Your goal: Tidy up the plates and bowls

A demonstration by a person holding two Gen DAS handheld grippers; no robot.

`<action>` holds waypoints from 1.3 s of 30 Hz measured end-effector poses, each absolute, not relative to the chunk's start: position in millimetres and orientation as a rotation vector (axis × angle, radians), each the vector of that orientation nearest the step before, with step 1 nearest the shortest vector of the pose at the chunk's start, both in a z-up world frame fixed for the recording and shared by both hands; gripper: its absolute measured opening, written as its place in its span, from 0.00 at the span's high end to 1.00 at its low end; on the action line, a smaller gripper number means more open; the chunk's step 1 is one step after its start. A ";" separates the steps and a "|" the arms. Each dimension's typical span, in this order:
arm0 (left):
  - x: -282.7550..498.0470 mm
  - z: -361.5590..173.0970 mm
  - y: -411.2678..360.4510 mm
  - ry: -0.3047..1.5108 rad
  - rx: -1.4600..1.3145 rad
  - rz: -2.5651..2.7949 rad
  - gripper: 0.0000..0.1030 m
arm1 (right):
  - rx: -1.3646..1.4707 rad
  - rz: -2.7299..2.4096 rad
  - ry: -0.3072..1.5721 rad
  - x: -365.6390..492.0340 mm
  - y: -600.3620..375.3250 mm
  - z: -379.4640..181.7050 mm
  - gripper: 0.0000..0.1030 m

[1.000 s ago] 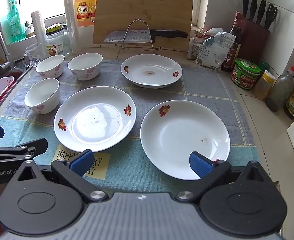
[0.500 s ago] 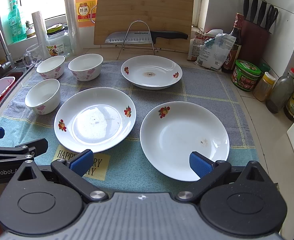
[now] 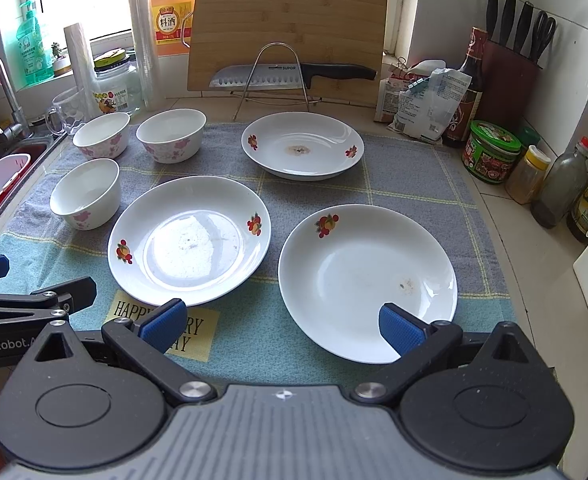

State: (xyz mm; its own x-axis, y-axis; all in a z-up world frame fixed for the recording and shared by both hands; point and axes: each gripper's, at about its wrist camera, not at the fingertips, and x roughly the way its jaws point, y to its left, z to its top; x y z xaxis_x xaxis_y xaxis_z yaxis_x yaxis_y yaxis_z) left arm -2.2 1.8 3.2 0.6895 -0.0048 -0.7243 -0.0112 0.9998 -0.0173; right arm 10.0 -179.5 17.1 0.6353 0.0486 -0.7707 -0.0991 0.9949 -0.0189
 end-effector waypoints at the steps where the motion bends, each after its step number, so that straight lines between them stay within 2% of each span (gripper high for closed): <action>1: -2.1 3.0 1.8 0.810 -0.020 0.004 0.01 | -0.062 0.084 0.878 9.9 -179.5 17.1 0.00; 39: -6.0 8.7 3.5 0.802 -0.025 0.004 0.01 | -0.070 0.080 0.863 1.2 -180.0 23.7 0.00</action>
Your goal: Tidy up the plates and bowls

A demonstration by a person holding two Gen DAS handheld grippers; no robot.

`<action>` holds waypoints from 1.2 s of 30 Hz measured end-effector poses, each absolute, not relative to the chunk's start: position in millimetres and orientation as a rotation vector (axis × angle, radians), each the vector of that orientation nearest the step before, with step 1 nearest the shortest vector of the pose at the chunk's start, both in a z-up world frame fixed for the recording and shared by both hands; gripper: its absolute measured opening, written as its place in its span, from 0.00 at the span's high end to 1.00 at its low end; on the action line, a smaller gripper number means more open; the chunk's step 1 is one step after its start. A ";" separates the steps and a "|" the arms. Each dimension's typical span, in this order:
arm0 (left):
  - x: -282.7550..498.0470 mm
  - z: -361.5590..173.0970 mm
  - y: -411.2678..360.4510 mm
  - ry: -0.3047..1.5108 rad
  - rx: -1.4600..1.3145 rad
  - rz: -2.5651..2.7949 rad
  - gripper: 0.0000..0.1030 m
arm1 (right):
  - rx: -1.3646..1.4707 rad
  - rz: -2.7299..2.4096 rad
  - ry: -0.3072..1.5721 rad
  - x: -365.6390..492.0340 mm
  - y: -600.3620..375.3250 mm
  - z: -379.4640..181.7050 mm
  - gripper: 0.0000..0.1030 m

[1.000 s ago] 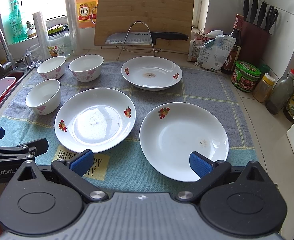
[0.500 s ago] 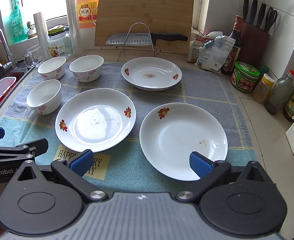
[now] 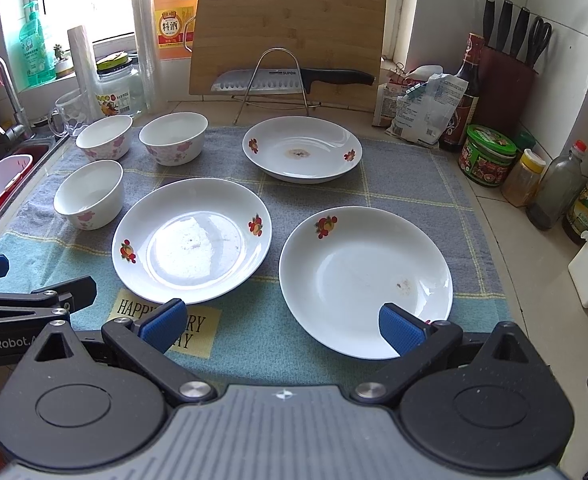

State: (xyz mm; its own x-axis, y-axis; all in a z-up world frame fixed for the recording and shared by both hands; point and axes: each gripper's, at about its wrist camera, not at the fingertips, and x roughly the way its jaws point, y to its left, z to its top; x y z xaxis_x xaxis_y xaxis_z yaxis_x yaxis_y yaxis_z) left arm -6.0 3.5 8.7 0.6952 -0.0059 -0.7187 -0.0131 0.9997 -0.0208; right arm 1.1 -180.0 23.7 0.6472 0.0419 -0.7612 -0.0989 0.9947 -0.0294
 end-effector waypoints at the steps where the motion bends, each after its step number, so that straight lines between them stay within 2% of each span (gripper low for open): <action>1: -6.3 9.2 3.7 0.802 -0.027 0.003 0.01 | -0.070 0.080 0.863 1.2 -180.1 23.8 0.00; 36: -3.4 12.8 -25.8 0.766 -0.022 -0.070 0.01 | -0.096 0.151 0.774 -1.1 -213.5 24.8 0.00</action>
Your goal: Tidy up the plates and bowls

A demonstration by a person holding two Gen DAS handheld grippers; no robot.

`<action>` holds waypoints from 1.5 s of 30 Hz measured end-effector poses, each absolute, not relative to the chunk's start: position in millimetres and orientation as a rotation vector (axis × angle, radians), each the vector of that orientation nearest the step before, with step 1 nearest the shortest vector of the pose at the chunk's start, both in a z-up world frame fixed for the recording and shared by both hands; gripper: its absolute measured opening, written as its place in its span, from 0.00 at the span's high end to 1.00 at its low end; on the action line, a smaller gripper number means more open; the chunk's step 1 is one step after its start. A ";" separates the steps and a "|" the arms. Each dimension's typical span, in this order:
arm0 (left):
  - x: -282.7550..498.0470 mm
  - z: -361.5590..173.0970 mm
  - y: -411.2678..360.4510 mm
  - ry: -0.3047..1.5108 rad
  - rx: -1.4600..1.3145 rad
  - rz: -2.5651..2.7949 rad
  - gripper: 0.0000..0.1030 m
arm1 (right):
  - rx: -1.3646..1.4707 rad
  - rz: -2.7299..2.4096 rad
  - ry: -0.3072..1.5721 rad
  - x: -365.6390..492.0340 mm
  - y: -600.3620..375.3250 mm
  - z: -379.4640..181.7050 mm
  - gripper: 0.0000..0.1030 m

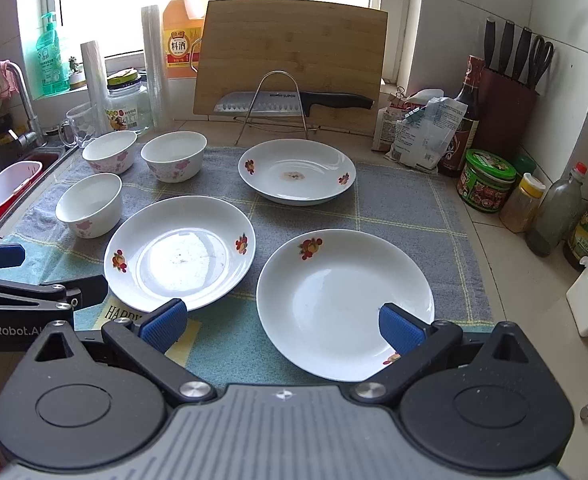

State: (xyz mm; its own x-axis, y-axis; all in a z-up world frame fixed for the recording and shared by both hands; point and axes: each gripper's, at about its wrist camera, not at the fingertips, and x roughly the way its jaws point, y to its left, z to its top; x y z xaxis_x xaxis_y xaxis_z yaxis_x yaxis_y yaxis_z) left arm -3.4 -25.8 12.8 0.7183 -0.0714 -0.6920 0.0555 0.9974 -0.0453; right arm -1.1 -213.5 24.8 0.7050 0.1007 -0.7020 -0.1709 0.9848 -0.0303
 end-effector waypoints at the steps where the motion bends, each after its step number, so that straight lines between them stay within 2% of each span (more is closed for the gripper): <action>1: -3.9 13.5 -27.8 0.763 -0.023 -0.076 0.01 | -0.096 0.158 0.767 -1.1 -216.3 25.1 0.00; 17: 9.0 13.2 -62.7 0.752 -0.016 -0.148 0.01 | -0.103 0.233 0.697 4.9 -276.0 16.0 0.00; 45: 43.9 0.7 -116.1 0.787 0.045 -0.161 0.01 | -0.134 0.388 0.847 34.9 -332.7 -94.6 0.00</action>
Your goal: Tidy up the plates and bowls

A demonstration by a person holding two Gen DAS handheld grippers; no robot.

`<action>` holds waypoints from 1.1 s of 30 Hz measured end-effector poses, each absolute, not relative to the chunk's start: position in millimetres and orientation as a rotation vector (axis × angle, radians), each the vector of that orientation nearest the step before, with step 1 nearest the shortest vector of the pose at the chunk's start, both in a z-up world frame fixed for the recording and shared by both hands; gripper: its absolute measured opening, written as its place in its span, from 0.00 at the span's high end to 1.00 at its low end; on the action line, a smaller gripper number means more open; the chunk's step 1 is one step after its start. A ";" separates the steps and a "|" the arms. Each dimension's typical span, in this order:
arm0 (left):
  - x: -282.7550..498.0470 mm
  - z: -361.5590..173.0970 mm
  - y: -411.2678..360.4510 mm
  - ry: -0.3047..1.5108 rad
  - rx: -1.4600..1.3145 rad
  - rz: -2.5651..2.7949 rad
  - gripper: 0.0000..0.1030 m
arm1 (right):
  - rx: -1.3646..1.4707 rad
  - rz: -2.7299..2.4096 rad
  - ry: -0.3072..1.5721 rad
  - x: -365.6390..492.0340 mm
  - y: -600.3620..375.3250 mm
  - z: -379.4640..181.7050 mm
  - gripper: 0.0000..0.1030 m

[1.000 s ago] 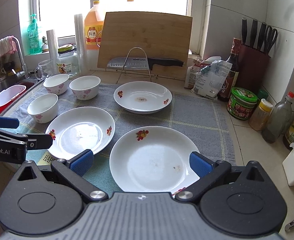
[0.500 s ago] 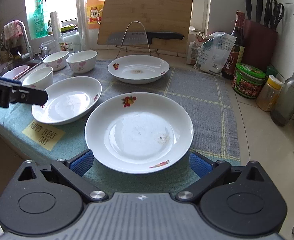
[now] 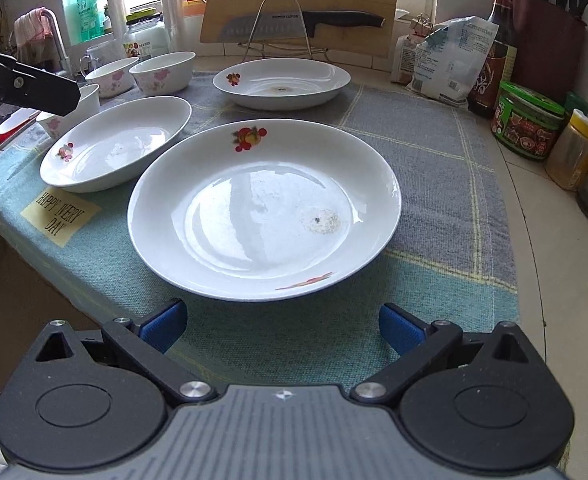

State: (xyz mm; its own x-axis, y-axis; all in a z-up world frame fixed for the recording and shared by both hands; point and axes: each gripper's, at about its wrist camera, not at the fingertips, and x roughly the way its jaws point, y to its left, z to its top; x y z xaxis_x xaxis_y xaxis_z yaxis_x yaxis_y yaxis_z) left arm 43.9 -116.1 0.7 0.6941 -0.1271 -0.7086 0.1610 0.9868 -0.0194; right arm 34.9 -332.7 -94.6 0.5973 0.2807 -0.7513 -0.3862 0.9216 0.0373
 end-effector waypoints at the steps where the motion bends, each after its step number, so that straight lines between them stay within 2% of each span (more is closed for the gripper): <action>1: 45.6 0.1 -118.9 0.788 0.053 -0.158 0.01 | -0.137 0.391 0.843 35.4 -333.2 -96.1 0.00; 22: 108.6 -19.2 -147.6 0.834 0.135 -0.460 0.01 | -0.182 0.419 0.724 24.8 -338.0 -105.1 0.00; 33: 162.4 -41.7 -162.8 0.933 0.232 -0.603 0.01 | -0.185 0.428 0.720 33.8 -333.0 -104.9 0.00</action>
State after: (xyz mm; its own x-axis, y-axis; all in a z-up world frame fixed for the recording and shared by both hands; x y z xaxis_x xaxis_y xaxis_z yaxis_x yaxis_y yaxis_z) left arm 162.4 -162.8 -41.7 0.4464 -0.3843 -0.8081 0.5787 0.8128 -0.0668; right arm 33.8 -333.0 -104.9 0.6702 0.3150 -0.6720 -0.4402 0.8977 -0.0182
